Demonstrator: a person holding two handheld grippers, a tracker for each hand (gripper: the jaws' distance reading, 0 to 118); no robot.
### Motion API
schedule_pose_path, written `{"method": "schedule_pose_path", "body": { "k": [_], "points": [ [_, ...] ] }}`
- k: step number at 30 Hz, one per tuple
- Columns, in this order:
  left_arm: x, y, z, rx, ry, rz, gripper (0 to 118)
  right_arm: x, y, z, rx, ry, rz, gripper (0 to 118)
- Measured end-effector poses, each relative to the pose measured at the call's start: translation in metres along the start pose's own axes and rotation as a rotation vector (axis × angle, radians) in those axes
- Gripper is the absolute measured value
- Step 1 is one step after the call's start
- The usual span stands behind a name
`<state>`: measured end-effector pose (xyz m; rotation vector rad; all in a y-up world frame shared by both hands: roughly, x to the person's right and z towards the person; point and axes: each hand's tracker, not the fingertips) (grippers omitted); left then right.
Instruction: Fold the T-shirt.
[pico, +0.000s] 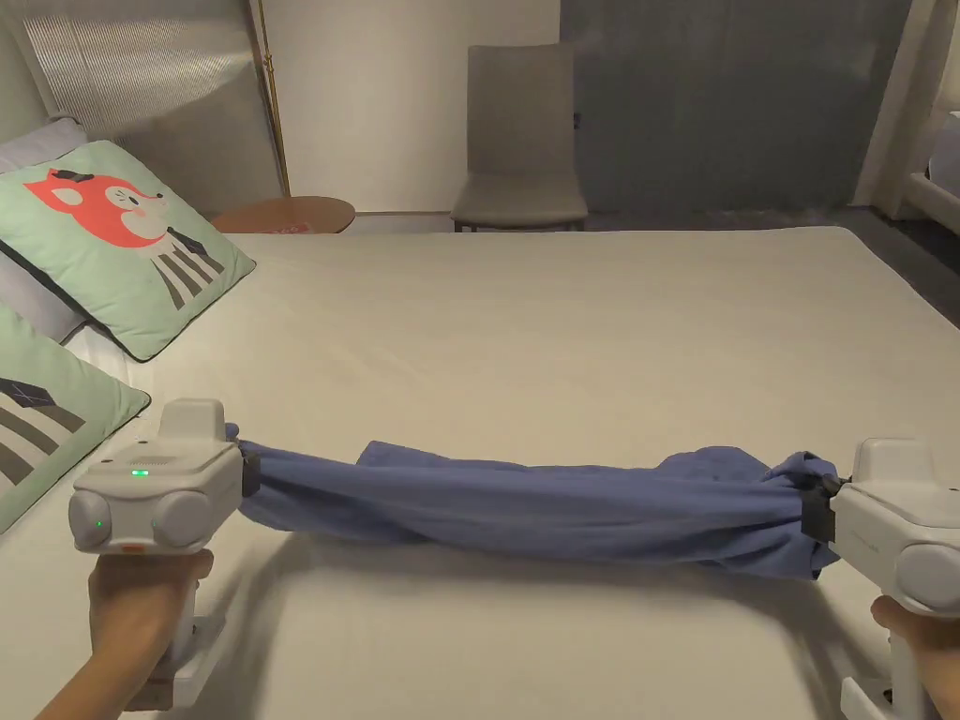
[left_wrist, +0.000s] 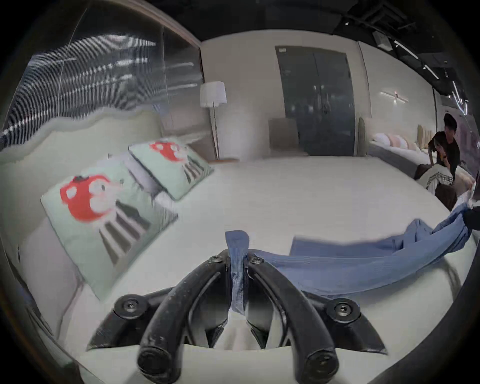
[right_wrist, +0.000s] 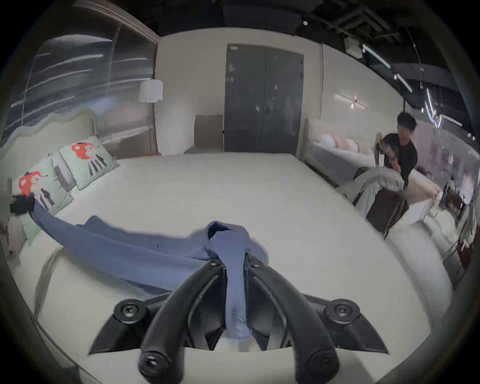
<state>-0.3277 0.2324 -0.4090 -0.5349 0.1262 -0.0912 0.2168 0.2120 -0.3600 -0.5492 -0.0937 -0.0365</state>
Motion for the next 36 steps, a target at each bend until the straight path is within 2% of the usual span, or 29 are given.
{"method": "schedule_pose_path", "body": {
  "k": [5, 8, 17, 25, 30, 31, 35, 36],
  "points": [
    [-0.008, -0.07, 0.036, -0.066, -0.005, 0.031, 2, 0.003, -0.063, 0.03, -0.057, 0.0, -0.032, 10],
    [-0.016, -0.104, 0.062, -0.097, -0.013, 0.035, 2, 0.009, -0.093, 0.053, -0.079, 0.004, -0.079, 10],
    [-0.052, -0.177, 0.12, -0.187, -0.045, 0.087, 2, 0.016, -0.156, 0.132, -0.133, 0.0, -0.162, 10],
    [-0.061, -0.212, 0.123, -0.285, -0.039, 0.089, 2, 0.012, -0.205, 0.147, -0.245, -0.019, -0.129, 10],
    [-0.054, -0.21, 0.122, -0.291, -0.023, 0.071, 6, 0.006, -0.188, 0.151, -0.238, -0.031, -0.116, 13],
    [-0.054, -0.206, 0.122, -0.301, -0.025, 0.078, 12, 0.004, -0.182, 0.155, -0.227, -0.033, -0.111, 20],
    [-0.036, -0.175, 0.139, -0.222, -0.027, 0.121, 103, -0.007, -0.131, 0.183, -0.066, -0.031, -0.104, 109],
    [-0.032, -0.163, 0.143, -0.183, -0.037, 0.14, 109, -0.011, -0.117, 0.188, -0.022, -0.033, -0.102, 114]
  ]
}}
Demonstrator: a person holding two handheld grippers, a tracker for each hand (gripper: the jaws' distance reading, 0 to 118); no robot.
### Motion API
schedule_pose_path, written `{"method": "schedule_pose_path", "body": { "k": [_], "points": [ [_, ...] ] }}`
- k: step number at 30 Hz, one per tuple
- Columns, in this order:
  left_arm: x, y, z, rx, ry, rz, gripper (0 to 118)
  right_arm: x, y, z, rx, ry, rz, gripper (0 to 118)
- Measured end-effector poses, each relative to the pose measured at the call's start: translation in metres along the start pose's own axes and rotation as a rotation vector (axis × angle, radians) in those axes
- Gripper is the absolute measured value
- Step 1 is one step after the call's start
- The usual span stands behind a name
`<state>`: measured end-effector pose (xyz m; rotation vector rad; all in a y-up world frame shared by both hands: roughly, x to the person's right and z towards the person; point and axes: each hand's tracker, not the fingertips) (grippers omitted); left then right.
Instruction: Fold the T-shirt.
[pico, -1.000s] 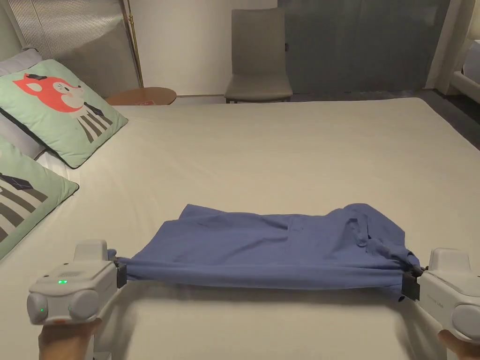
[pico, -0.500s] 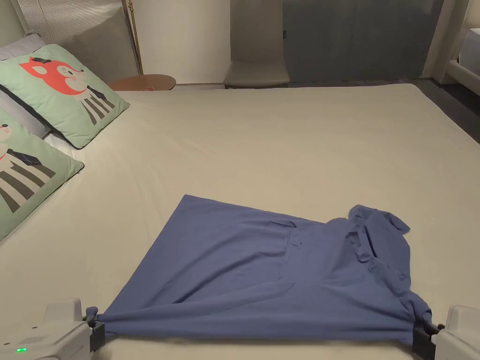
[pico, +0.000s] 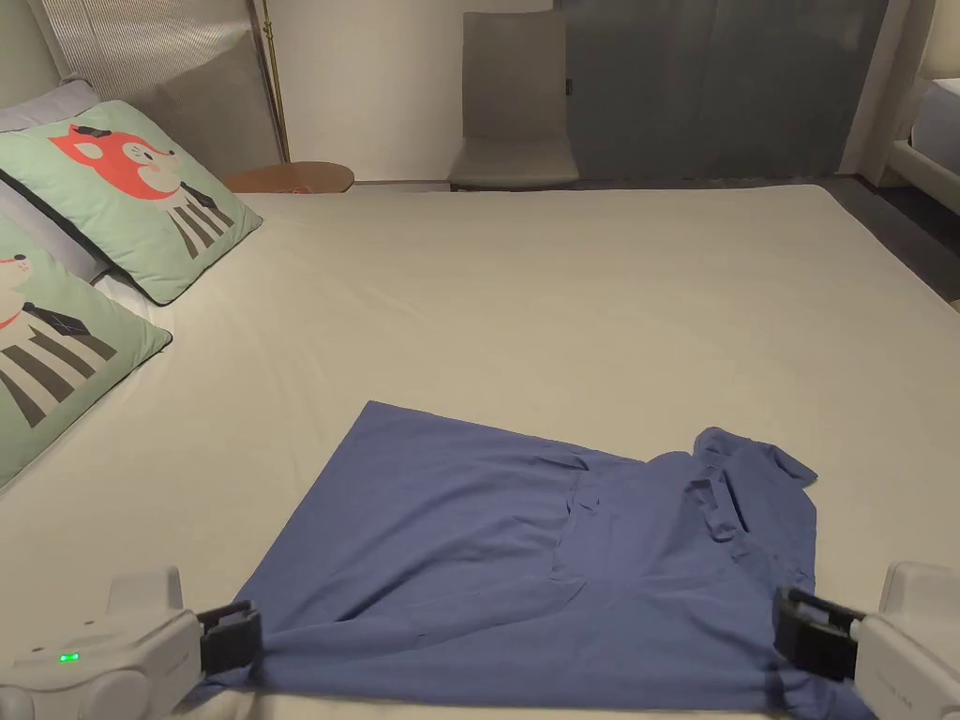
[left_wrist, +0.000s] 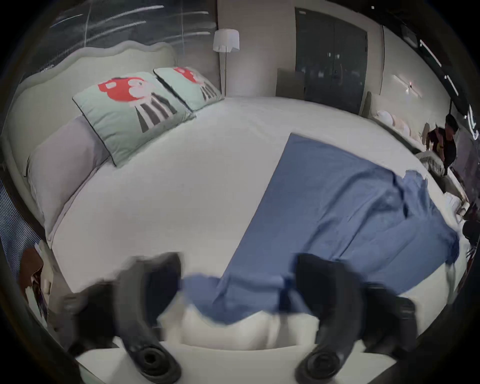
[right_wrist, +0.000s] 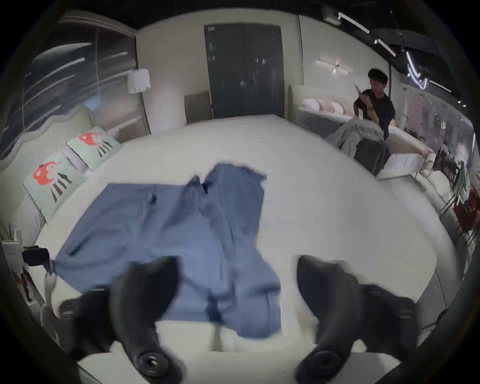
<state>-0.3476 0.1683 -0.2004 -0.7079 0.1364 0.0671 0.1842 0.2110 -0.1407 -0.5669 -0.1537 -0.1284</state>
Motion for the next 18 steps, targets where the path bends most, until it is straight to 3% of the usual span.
{"method": "schedule_pose_path", "body": {
  "k": [8, 15, 16, 18],
  "points": [
    [0.052, 0.08, 0.068, 0.384, -0.188, 0.028, 109, -0.015, 0.078, 0.032, 0.307, 0.03, 0.0, 112],
    [0.089, 0.102, 0.102, 0.556, -0.213, 0.006, 107, -0.025, 0.097, 0.049, 0.411, -0.011, 0.038, 112],
    [0.092, 0.102, 0.103, 0.565, -0.21, 0.003, 105, -0.025, 0.096, 0.05, 0.421, -0.016, 0.045, 110],
    [0.093, 0.102, 0.1, 0.574, -0.215, 0.001, 90, -0.022, 0.094, 0.046, 0.427, -0.032, 0.053, 103]
  ]
}}
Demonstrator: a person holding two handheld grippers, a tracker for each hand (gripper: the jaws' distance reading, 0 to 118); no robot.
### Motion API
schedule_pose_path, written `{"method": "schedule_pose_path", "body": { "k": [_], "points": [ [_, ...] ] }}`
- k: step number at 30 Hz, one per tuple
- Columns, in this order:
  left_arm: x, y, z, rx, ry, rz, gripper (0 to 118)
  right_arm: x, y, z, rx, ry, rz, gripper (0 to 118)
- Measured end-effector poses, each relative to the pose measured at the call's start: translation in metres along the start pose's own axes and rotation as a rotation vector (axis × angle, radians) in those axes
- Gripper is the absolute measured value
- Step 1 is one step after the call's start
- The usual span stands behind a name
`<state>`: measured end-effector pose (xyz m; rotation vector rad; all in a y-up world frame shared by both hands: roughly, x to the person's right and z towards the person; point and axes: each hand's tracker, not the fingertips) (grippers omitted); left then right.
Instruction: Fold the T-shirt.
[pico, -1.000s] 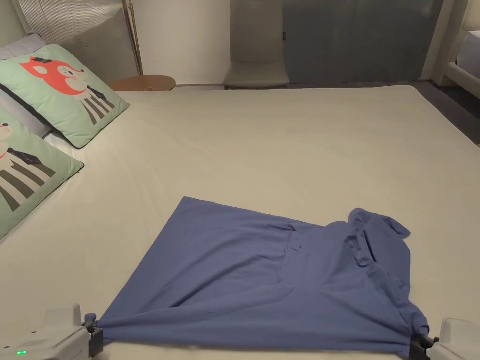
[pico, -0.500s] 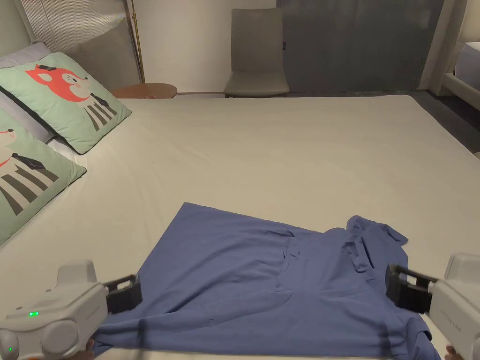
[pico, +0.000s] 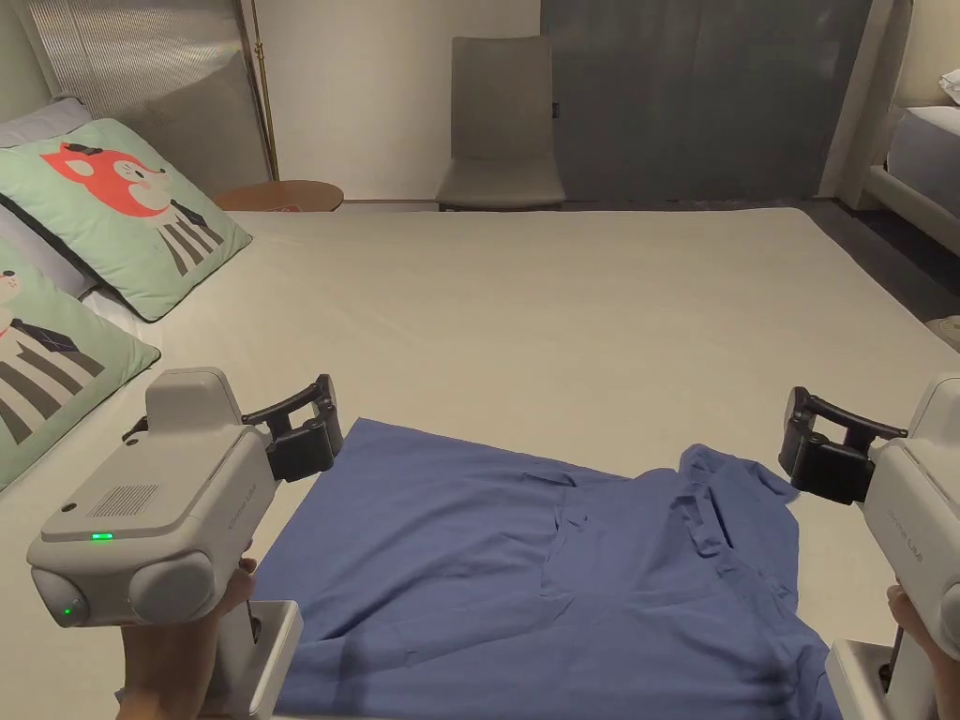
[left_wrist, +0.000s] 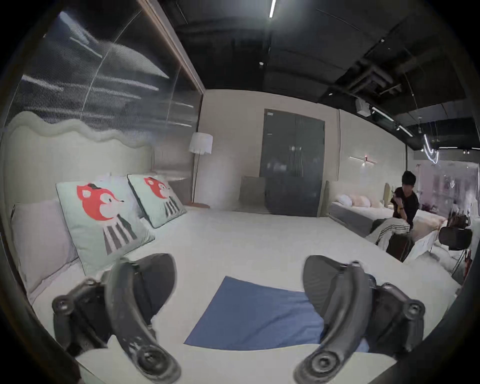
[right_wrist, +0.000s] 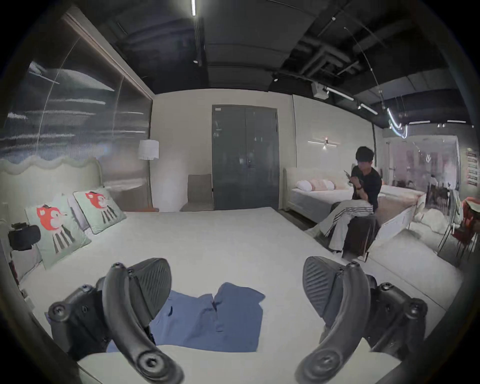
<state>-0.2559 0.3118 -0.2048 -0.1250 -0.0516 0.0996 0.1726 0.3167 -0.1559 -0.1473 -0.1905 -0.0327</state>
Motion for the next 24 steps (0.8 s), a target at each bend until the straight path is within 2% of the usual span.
{"method": "schedule_pose_path", "body": {
  "k": [1, 2, 3, 4, 5, 6, 10, 14, 24],
  "points": [
    [0.001, -0.001, 0.0, 0.004, -0.006, -0.001, 78, 0.0, 0.0, 0.0, 0.002, -0.004, 0.004, 98],
    [0.002, -0.002, 0.001, 0.005, -0.015, 0.0, 56, 0.0, 0.0, 0.001, 0.008, -0.004, 0.008, 85],
    [0.001, -0.002, 0.0, 0.002, -0.026, 0.003, 29, -0.002, -0.001, 0.003, 0.013, -0.003, 0.013, 67],
    [0.001, -0.003, 0.0, -0.002, -0.035, 0.004, 1, -0.002, -0.001, 0.003, 0.016, -0.001, 0.019, 32],
    [0.0, -0.004, -0.001, -0.018, -0.04, 0.007, 0, -0.003, -0.002, 0.001, 0.015, -0.004, 0.031, 7],
    [0.0, -0.004, -0.004, -0.025, -0.041, 0.016, 0, -0.003, -0.002, -0.002, 0.01, -0.011, 0.039, 2],
    [-0.004, -0.004, -0.013, -0.053, -0.049, 0.02, 0, 0.0, -0.006, -0.01, 0.004, -0.007, 0.032, 1],
    [-0.003, -0.001, -0.041, -0.141, -0.053, -0.044, 0, -0.002, -0.006, -0.018, 0.003, -0.008, 0.045, 1],
    [-0.012, -0.013, -0.213, -0.458, -0.112, -0.018, 0, -0.008, -0.009, -0.063, -0.041, -0.007, 0.042, 1]
  ]
}}
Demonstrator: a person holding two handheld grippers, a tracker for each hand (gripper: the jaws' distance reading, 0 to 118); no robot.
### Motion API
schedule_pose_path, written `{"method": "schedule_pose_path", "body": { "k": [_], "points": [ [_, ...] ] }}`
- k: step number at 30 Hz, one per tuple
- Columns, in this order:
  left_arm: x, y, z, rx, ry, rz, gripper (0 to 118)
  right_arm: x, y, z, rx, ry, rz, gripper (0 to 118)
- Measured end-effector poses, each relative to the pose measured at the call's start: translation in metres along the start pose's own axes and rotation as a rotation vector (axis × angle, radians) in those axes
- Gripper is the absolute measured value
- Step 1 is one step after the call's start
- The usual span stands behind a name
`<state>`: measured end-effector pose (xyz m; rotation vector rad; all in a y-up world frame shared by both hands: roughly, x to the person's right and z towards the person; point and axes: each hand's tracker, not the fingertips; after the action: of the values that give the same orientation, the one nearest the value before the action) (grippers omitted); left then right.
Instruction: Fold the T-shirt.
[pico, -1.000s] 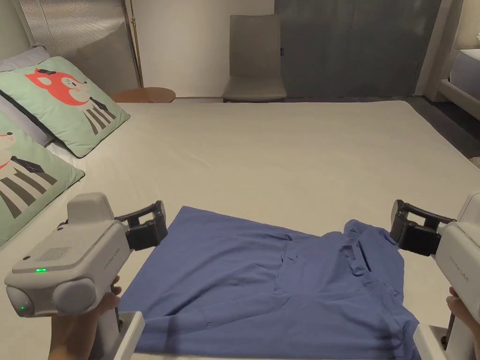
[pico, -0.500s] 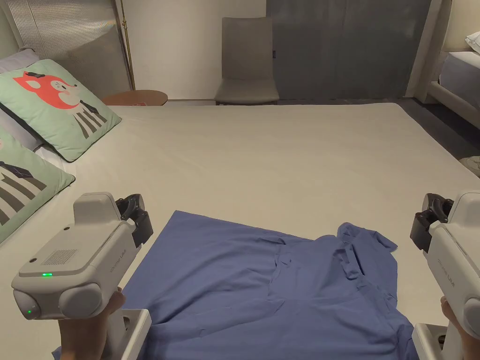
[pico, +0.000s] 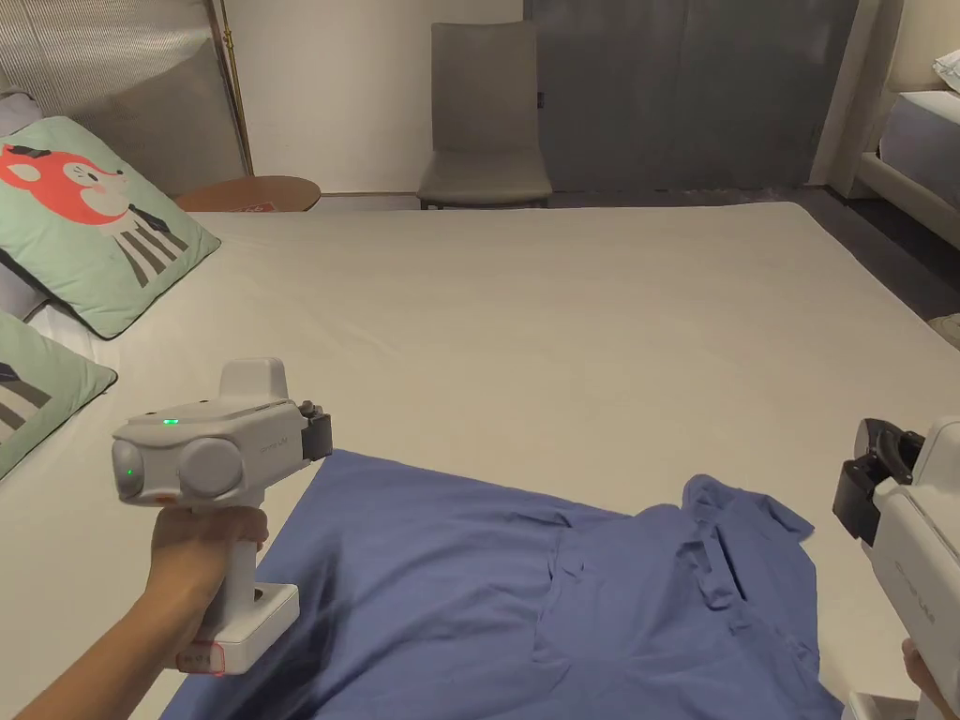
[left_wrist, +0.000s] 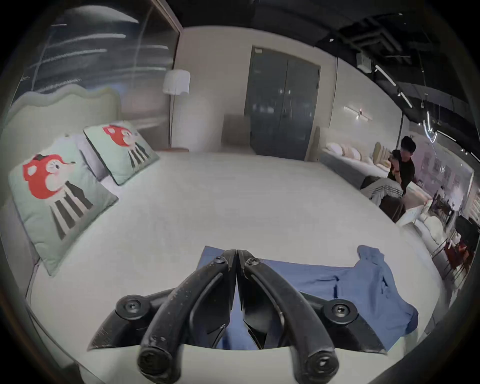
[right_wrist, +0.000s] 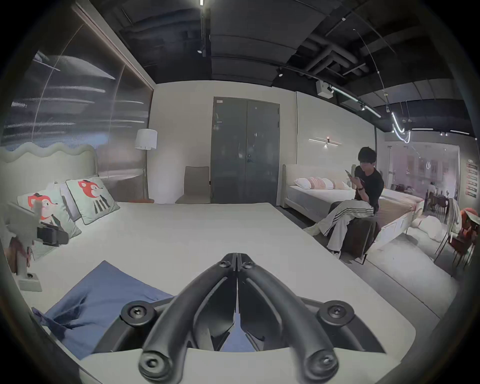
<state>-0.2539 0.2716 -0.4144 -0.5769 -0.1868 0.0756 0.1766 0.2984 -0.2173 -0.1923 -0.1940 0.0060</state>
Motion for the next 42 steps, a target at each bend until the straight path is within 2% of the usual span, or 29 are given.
{"method": "schedule_pose_path", "body": {
  "k": [6, 7, 8, 9, 10, 11, 12, 15, 16, 17, 18, 19, 21, 22, 24, 26, 30, 32, 33, 34, 35, 36, 37, 40, 42],
  "points": [
    [-0.014, 0.013, -0.104, -0.186, 0.035, -0.013, 0, 0.015, -0.006, -0.051, -0.048, -0.019, -0.002, 1],
    [-0.016, 0.012, -0.117, -0.22, 0.051, -0.018, 6, 0.016, -0.005, -0.054, -0.056, -0.022, -0.002, 1],
    [-0.017, 0.007, -0.13, -0.244, 0.08, -0.011, 20, 0.017, -0.007, -0.06, -0.066, -0.028, 0.0, 1],
    [-0.02, 0.004, -0.145, -0.275, 0.088, -0.009, 43, 0.02, -0.009, -0.067, -0.077, -0.033, 0.002, 1],
    [-0.022, 0.001, -0.155, -0.311, 0.085, -0.007, 74, 0.022, -0.011, -0.073, -0.088, -0.036, 0.004, 1],
    [-0.024, -0.003, -0.166, -0.334, 0.092, 0.004, 91, 0.02, -0.01, -0.076, -0.099, -0.036, 0.007, 1],
    [-0.024, -0.009, -0.172, -0.346, 0.087, 0.004, 98, 0.021, -0.012, -0.079, -0.107, -0.041, 0.008, 1],
    [-0.022, -0.021, -0.186, -0.356, 0.099, -0.013, 97, 0.026, -0.021, -0.091, -0.137, -0.049, 0.014, 1],
    [-0.023, -0.024, -0.191, -0.367, 0.099, -0.022, 93, 0.026, -0.023, -0.094, -0.148, -0.052, 0.015, 1],
    [-0.022, -0.028, -0.195, -0.372, 0.097, -0.03, 84, 0.027, -0.025, -0.095, -0.158, -0.053, 0.016, 1],
    [-0.02, -0.032, -0.199, -0.377, 0.092, -0.036, 68, 0.028, -0.028, -0.097, -0.167, -0.052, 0.017, 1],
    [-0.018, -0.034, -0.202, -0.391, 0.084, -0.044, 46, 0.032, -0.035, -0.101, -0.174, -0.052, 0.017, 1],
    [-0.009, -0.041, -0.205, -0.398, 0.086, -0.07, 42, 0.035, -0.04, -0.102, -0.191, -0.051, 0.02, 1],
    [-0.006, -0.041, -0.204, -0.373, 0.11, -0.101, 32, 0.036, -0.041, -0.102, -0.198, -0.051, 0.019, 1],
    [-0.007, -0.038, -0.205, -0.385, 0.072, -0.104, 1, 0.034, -0.04, -0.102, -0.222, -0.047, 0.01, 1],
    [-0.005, -0.034, -0.201, -0.377, 0.069, -0.098, 1, 0.038, -0.041, -0.105, -0.25, -0.048, -0.012, 1],
    [0.001, -0.024, -0.175, -0.27, 0.085, -0.122, 1, 0.049, -0.059, -0.135, -0.407, -0.039, -0.077, 2],
    [0.001, -0.017, -0.156, -0.22, 0.064, -0.106, 1, 0.05, -0.07, -0.155, -0.508, -0.029, -0.102, 28],
    [0.002, -0.012, -0.145, -0.194, 0.043, -0.099, 1, 0.05, -0.081, -0.166, -0.552, -0.027, -0.118, 45],
    [0.001, -0.008, -0.137, -0.185, 0.026, -0.099, 1, 0.051, -0.088, -0.174, -0.585, -0.027, -0.137, 68],
    [0.002, -0.004, -0.129, -0.166, 0.012, -0.098, 1, 0.052, -0.095, -0.181, -0.64, -0.036, -0.147, 82],
    [0.007, 0.0, -0.114, -0.151, 0.005, -0.099, 1, 0.05, -0.103, -0.189, -0.69, -0.055, -0.144, 93],
    [0.008, 0.004, -0.108, -0.148, -0.002, -0.102, 1, 0.049, -0.109, -0.193, -0.72, -0.063, -0.16, 98],
    [0.011, 0.013, -0.091, -0.125, -0.013, -0.106, 1, 0.04, -0.119, -0.199, -0.738, -0.061, -0.175, 96],
    [0.013, 0.015, -0.085, -0.115, -0.014, -0.106, 1, 0.034, -0.125, -0.203, -0.76, -0.063, -0.146, 91]
  ]
}}
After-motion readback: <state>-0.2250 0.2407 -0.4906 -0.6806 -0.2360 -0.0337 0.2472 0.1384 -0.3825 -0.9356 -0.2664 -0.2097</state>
